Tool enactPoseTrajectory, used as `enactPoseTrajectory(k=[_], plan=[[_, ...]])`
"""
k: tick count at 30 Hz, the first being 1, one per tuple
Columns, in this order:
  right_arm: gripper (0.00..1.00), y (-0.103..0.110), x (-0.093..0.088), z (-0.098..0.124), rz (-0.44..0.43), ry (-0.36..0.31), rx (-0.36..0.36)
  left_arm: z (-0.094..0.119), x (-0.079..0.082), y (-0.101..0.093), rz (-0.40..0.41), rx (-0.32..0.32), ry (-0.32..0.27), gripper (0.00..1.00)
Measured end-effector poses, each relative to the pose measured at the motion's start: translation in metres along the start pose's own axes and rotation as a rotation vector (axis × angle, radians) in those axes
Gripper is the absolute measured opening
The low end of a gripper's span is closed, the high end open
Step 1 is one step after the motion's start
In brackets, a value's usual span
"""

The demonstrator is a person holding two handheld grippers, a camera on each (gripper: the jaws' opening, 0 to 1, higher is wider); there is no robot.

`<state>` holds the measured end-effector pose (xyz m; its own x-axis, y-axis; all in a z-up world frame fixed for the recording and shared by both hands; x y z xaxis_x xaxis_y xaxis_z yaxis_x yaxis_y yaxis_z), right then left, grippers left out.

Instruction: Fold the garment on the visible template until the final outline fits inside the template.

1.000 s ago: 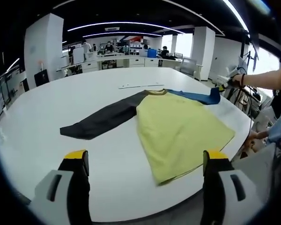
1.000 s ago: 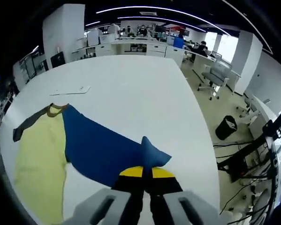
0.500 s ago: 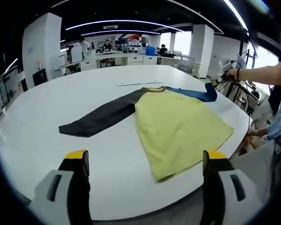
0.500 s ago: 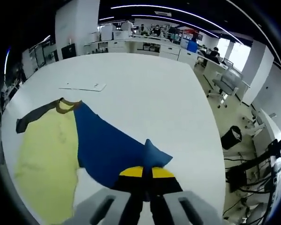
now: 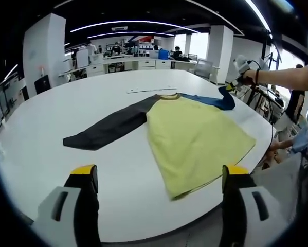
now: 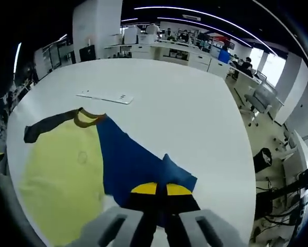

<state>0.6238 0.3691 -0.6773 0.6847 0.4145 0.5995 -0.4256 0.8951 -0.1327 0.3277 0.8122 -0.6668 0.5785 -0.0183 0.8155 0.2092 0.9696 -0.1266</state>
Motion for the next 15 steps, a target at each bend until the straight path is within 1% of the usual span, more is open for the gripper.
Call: enactPoseTrajectory(k=[9, 15], plan=[[0.0, 0.021, 0.014, -0.003, 0.039, -0.007, 0.03, -0.001, 0.0, 0.001, 0.005, 0.002, 0.0, 0.98], [0.0, 0.035, 0.023, -0.005, 0.065, -0.009, 0.046, -0.004, -0.004, -0.004, -0.01, -0.013, 0.018, 0.98]])
Point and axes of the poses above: the point that each gripper's makers call its tool centre point, and the gripper's own axes: z roughly backward along the fingers, y roughly to its left, x roughly out of its top, the point moved 1 cm from there along z, roughly backward along the fingers, and after that the axes turned 4 degrees about z, right-handed, at the moved point
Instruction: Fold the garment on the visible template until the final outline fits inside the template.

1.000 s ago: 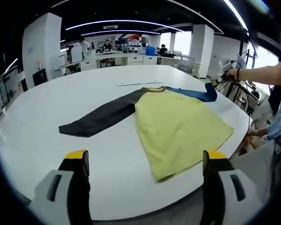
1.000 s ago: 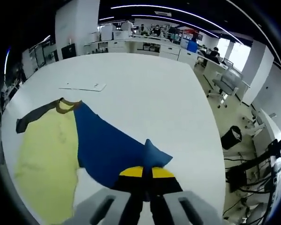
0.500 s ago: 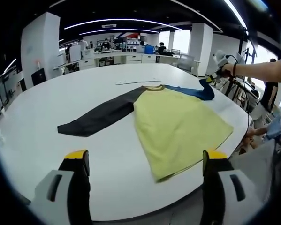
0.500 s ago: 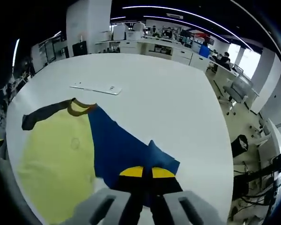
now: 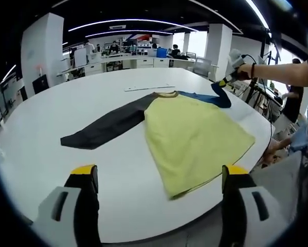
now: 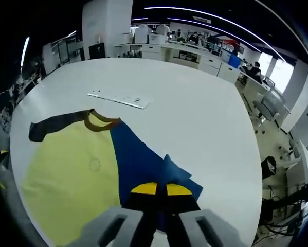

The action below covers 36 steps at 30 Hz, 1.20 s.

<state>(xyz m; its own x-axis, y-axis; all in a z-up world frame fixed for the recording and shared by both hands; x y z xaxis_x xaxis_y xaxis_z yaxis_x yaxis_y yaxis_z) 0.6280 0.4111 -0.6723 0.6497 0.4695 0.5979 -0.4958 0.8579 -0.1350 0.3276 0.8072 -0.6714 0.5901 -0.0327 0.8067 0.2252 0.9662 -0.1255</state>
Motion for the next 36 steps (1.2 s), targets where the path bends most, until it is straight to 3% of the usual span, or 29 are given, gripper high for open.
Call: enactPoseTrajectory(k=[18, 36], plan=[[0.0, 0.046, 0.042, -0.012, 0.078, -0.032, 0.06, -0.003, -0.001, -0.002, 0.008, -0.004, 0.008, 0.97], [0.0, 0.084, 0.064, -0.019, 0.16, -0.044, 0.111, -0.002, -0.003, -0.001, 0.015, -0.001, 0.013, 0.97]])
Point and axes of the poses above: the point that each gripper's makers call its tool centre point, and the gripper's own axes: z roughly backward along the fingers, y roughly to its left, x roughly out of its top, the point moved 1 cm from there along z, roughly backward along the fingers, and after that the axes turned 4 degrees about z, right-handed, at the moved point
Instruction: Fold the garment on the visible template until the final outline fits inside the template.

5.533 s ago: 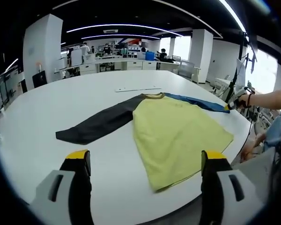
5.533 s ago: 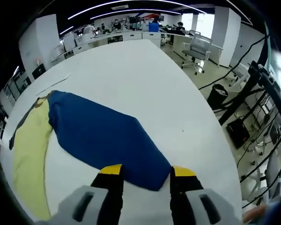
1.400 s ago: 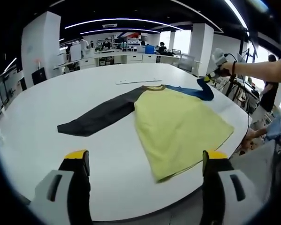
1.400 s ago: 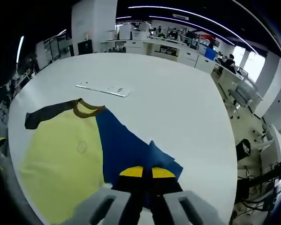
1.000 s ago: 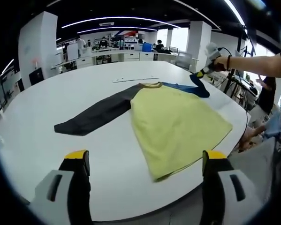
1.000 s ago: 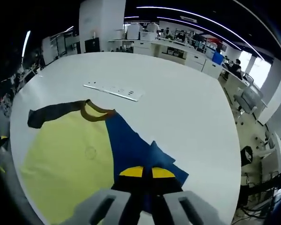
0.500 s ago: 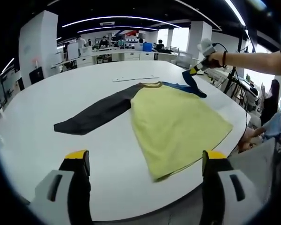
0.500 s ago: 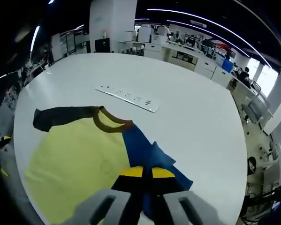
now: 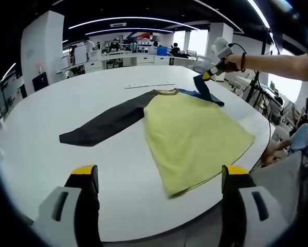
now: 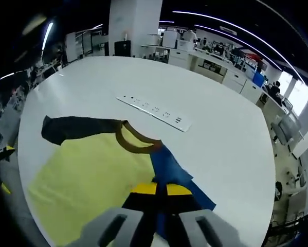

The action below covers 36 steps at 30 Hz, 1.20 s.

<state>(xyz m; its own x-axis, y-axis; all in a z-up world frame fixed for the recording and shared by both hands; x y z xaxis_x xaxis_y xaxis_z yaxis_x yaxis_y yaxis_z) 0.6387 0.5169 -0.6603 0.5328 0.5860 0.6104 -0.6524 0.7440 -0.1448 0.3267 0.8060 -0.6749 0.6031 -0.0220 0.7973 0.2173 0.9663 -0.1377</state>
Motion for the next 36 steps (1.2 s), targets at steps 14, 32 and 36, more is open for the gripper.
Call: enactPoseTrajectory(k=[14, 32, 36], plan=[[0.0, 0.022, 0.023, -0.012, 0.019, -0.026, 0.042, -0.001, 0.0, -0.001, -0.003, 0.002, 0.0, 0.97], [0.0, 0.066, 0.052, -0.024, 0.109, -0.051, 0.088, -0.003, -0.005, 0.002, 0.006, 0.005, 0.017, 0.97], [0.0, 0.072, 0.054, -0.024, 0.129, -0.051, 0.084, -0.002, -0.006, 0.003, 0.008, 0.009, 0.02, 0.97]])
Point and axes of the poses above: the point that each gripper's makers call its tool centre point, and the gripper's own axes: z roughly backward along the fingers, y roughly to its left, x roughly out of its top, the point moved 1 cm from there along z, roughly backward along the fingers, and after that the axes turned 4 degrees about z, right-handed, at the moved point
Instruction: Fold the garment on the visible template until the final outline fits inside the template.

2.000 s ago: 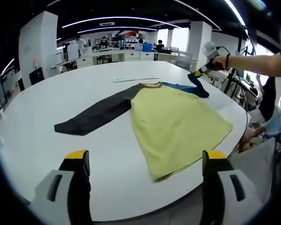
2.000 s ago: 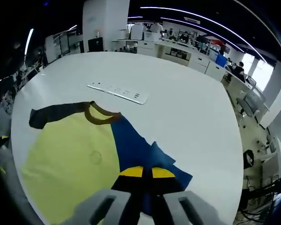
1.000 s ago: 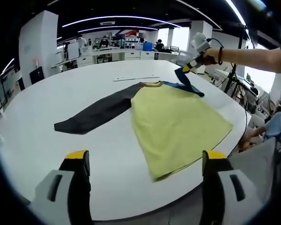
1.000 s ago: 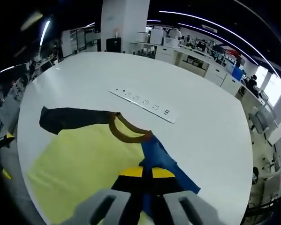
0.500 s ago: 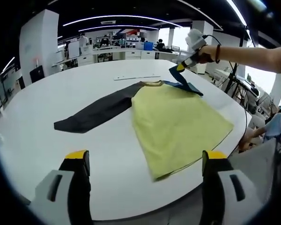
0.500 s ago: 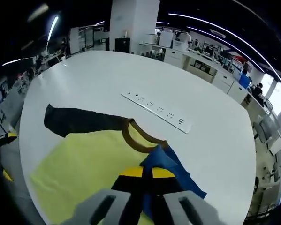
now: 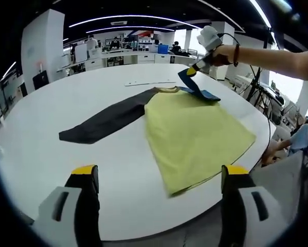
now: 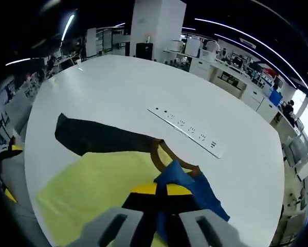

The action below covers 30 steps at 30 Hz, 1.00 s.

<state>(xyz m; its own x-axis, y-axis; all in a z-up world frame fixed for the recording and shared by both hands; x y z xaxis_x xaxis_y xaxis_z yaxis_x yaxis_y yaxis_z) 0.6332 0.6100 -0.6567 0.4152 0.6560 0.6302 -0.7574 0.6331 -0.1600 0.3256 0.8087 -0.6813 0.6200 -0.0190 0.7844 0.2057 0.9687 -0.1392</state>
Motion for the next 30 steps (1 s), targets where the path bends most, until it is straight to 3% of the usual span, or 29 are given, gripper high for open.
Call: enactPoseTrajectory(k=[7, 19, 30], plan=[[0.0, 0.021, 0.009, -0.007, 0.006, -0.02, 0.023, 0.0, -0.002, -0.001, 0.0, -0.003, 0.005, 0.96], [0.0, 0.045, 0.019, -0.015, 0.135, -0.018, 0.023, -0.001, -0.007, 0.001, 0.008, 0.001, 0.018, 0.96], [0.0, 0.069, 0.024, -0.022, 0.139, -0.028, 0.065, 0.0, -0.01, 0.003, 0.012, 0.004, 0.026, 0.96]])
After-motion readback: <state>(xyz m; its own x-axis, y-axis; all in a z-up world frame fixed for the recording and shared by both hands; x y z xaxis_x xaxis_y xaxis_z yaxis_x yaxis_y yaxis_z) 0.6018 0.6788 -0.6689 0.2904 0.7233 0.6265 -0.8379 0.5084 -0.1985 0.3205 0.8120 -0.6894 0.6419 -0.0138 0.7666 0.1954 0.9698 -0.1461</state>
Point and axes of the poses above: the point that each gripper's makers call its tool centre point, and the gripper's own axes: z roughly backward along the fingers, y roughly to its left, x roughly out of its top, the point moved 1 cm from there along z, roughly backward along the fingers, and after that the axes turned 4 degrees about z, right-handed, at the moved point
